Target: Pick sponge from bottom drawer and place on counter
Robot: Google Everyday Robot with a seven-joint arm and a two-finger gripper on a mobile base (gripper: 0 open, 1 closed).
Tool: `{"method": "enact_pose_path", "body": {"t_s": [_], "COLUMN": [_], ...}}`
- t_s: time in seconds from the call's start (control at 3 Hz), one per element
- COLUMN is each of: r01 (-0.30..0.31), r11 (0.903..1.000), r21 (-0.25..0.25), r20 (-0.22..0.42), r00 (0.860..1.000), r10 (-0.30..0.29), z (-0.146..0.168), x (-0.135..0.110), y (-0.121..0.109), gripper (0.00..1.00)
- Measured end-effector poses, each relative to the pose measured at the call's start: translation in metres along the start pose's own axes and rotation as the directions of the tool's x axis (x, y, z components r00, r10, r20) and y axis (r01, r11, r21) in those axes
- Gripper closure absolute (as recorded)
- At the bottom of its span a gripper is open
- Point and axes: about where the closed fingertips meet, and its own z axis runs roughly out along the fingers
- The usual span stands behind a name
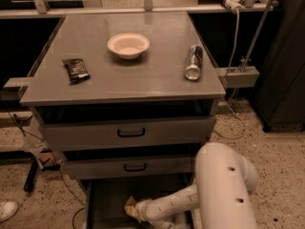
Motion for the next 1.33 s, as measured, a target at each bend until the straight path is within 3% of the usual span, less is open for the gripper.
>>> {"method": "enact_pose_path", "body": {"t_s": [0.67, 1.33], "r01": [-0.090, -0.094], "r11": [0.9949, 0.9835], "r21": [0.046, 0.154], "r20": [0.098, 0.163], "r00": [0.992, 0.984], "r10": [0.085, 0.068], "z": [-0.057, -0.117], "x": [-0.011, -0.039], "y": [-0.027, -0.056], "gripper": [1.00, 1.00]}}
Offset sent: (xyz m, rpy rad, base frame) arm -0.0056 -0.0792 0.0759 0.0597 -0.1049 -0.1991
